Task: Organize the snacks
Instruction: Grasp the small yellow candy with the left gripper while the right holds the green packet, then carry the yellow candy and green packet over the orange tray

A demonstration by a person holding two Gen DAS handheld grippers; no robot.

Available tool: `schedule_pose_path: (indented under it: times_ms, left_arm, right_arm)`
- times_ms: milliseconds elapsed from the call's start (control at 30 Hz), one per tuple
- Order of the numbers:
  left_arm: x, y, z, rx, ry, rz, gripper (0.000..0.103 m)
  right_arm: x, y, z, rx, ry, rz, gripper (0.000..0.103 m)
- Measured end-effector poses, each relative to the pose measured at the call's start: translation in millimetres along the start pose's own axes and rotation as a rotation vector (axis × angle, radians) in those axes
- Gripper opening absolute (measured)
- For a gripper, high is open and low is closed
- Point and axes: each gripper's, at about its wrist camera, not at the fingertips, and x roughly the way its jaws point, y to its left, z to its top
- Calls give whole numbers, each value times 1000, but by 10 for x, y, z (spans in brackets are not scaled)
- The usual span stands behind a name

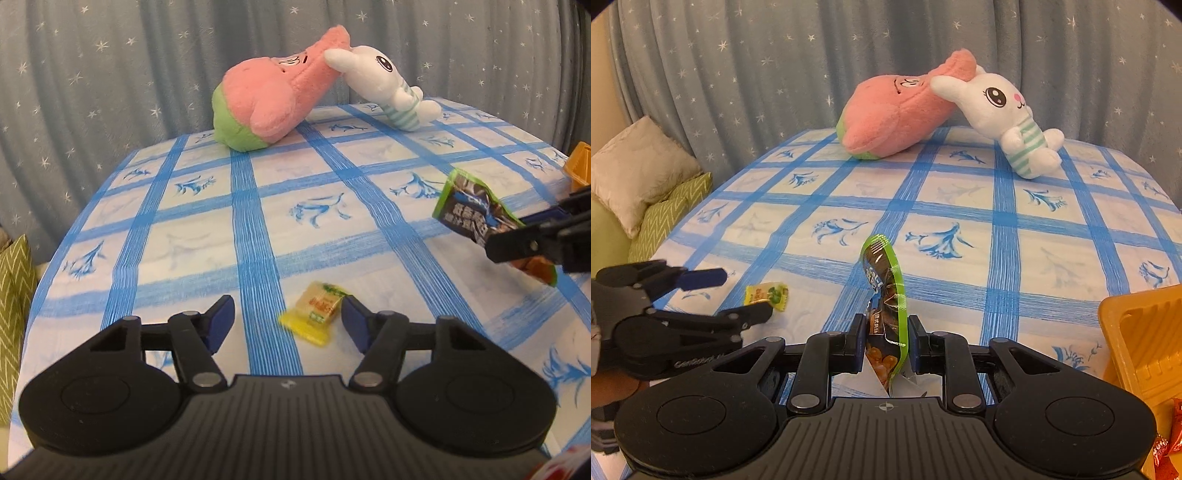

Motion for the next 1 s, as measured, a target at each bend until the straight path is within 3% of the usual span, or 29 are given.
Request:
schedule_pose_path:
  times_ms: [100,233,367,700,1000]
  left_arm:
    - [40,-17,43,10,2,-12,52]
    - [41,-50,65,-13,11,-43,31]
    - [26,-97,64,-25,16,-46,21]
    - [-217,-215,34,-88,67,-13,19]
    - [-910,-320,101,-217,34,-48,19]
  right_arm:
    - [5,-14,-2,2,2,-2,23]
    - [-4,-31,14,13,-4,1,23]
    - [-9,-26,7,8,4,0,23]
    - [-152,16,-23,27,-2,-3,23]
    - [-581,138,-195,63,-2,-22,23]
